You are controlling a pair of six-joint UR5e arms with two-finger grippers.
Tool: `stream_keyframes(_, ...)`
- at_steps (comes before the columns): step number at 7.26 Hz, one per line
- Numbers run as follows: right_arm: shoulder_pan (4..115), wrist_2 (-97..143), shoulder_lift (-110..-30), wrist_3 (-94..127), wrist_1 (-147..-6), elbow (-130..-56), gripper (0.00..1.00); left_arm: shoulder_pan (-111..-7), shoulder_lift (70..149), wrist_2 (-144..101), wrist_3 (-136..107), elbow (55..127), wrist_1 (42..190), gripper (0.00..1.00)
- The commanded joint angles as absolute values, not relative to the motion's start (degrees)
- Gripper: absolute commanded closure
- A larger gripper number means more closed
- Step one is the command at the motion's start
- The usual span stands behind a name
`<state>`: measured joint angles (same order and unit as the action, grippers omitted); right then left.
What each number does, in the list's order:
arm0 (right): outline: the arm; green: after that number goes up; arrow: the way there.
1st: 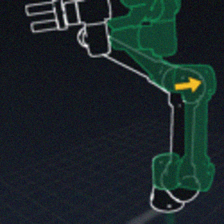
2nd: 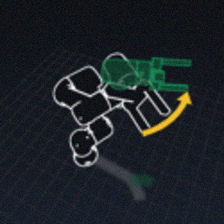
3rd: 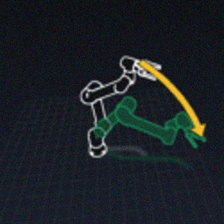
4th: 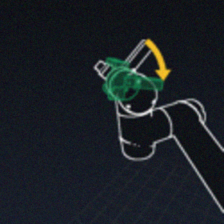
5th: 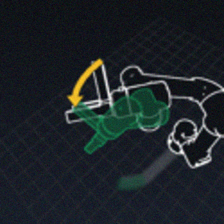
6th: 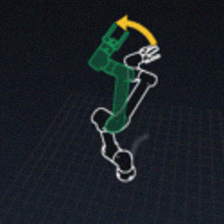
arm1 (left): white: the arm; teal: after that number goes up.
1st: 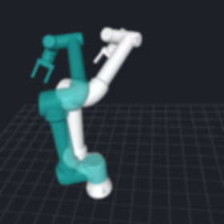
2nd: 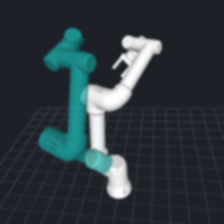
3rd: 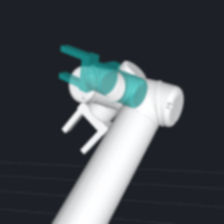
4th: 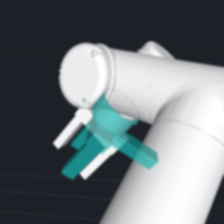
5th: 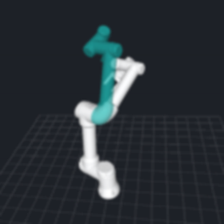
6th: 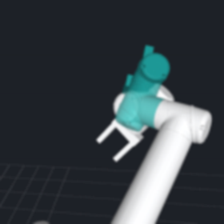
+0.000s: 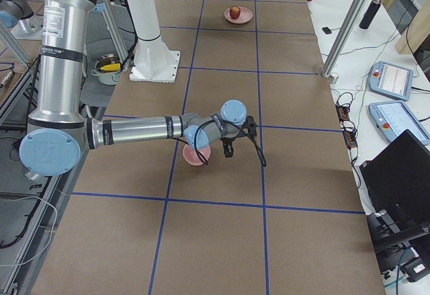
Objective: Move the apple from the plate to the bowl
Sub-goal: 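Reach the right gripper down to the small pink bowl and grasp its rim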
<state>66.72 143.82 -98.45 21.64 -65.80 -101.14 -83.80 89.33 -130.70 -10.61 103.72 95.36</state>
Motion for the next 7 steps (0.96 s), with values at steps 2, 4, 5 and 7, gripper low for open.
stream_keyframes(2,65.21,144.05,-101.42,19.34,-65.48,-99.76,0.00,-83.76,89.38,-130.61,-10.20,104.15,95.97,0.01)
stream_keyframes(4,63.38,143.79,-101.86,14.97,-65.65,-98.97,0.00,-83.76,89.38,-130.61,-10.20,104.15,96.59,0.01)
stream_keyframes(5,62.67,143.88,-101.95,12.68,-65.74,-97.49,0.00,-83.85,89.38,-130.61,-10.20,104.15,96.68,0.01)
stream_keyframes(7,62.23,144.05,-101.95,9.50,-65.66,-95.72,0.00,-83.76,89.39,-130.61,-10.20,104.24,97.21,0.01)
